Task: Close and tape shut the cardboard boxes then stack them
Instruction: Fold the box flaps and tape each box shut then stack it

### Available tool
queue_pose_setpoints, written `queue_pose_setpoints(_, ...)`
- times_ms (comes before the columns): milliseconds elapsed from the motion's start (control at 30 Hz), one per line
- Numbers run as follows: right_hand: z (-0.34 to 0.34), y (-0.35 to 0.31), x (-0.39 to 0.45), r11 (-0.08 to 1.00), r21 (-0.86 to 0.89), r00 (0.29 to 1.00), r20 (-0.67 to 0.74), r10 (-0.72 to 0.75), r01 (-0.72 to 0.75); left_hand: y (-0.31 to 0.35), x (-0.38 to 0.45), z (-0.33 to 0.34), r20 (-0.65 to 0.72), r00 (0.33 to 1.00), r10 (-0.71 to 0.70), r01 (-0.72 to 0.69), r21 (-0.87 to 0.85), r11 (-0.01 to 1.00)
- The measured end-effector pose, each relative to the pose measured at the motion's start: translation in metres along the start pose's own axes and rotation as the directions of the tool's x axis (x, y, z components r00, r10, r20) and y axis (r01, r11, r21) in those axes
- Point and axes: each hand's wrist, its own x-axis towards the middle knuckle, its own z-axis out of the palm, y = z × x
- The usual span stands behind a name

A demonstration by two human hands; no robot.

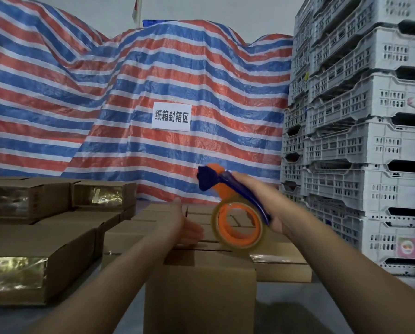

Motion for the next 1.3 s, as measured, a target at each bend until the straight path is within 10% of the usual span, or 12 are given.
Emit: queue_pose_setpoints(1300,0.02,0.0,0.021,0.94,-0.339,0.989,0.148,0.026,0.026,-0.02,0.011,-0.03,-0.066,0.994,0.091,-0.105,-0.263,0.959)
